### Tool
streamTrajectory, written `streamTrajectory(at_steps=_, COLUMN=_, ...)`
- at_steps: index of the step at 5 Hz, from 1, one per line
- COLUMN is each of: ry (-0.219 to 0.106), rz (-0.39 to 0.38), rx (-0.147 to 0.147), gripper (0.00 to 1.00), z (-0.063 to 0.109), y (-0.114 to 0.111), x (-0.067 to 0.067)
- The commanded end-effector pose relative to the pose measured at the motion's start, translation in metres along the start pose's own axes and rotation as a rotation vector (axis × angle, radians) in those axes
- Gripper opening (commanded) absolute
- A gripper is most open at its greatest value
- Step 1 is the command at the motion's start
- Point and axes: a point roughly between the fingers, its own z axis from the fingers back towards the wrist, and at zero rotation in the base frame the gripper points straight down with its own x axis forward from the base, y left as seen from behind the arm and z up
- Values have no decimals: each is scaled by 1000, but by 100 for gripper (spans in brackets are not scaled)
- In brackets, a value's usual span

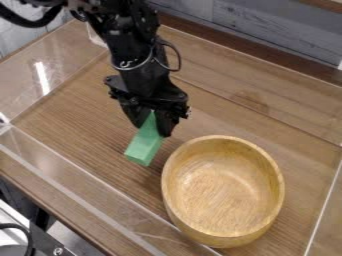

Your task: Remove the green block from inside the brown bowl and put it on the table

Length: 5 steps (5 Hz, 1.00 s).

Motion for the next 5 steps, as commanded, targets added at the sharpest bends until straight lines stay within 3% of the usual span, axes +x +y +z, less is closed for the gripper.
streamTrajectory(at_steps=1, ry=-42, rz=-1, rx=7, gripper=0, z=7, y=4, x=13)
streamTrajectory(at_steps=5, ry=-30, rz=8, rx=11, gripper=0, z=1, y=10, x=18)
